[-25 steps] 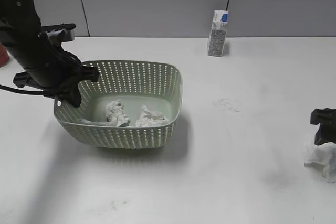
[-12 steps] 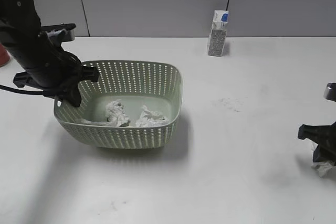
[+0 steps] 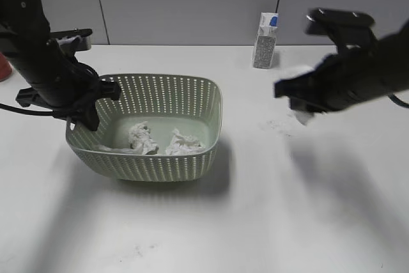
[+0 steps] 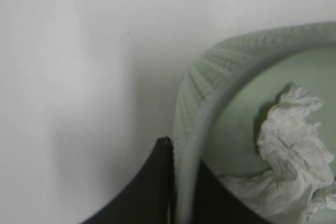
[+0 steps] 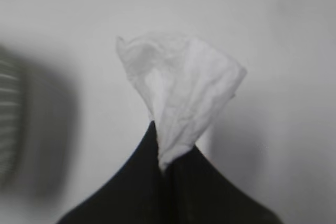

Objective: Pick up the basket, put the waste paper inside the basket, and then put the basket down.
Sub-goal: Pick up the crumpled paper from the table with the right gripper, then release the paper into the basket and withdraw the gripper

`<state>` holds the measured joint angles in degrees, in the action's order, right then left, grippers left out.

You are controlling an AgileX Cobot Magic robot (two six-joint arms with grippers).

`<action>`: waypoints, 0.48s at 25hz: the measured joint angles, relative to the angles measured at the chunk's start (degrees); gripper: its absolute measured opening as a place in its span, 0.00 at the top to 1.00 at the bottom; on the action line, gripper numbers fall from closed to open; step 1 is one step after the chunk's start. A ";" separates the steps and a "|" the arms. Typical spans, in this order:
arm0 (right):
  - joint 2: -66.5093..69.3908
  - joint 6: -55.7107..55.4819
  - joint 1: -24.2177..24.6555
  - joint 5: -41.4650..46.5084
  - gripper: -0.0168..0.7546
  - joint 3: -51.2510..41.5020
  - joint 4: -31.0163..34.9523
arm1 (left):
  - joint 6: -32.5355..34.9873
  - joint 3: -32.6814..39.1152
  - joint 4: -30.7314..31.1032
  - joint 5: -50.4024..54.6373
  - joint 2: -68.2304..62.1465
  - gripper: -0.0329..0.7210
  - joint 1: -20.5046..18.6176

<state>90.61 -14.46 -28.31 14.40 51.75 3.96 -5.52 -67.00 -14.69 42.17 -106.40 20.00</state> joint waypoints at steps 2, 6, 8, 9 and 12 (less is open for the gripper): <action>0.25 2.57 -5.29 -1.70 0.95 6.10 0.40 | 0.00 0.00 0.00 0.06 0.00 0.95 0.00; 2.46 5.89 -12.71 -5.97 0.95 14.30 0.61 | 0.00 0.00 -0.10 0.06 0.00 0.95 0.00; 5.12 6.31 -14.41 -6.52 0.95 16.08 0.86 | 0.00 0.00 -0.10 0.06 0.00 0.95 0.00; 6.68 6.41 -14.93 -6.52 0.95 16.52 0.93 | 0.00 0.00 -0.10 0.06 0.00 0.95 0.00; 10.91 6.52 -15.44 -5.95 0.78 16.58 1.76 | 0.00 0.00 -0.10 0.06 0.00 0.95 0.00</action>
<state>101.53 -7.94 -43.75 8.44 68.33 5.72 -5.52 -67.00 -14.80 42.23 -106.40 20.00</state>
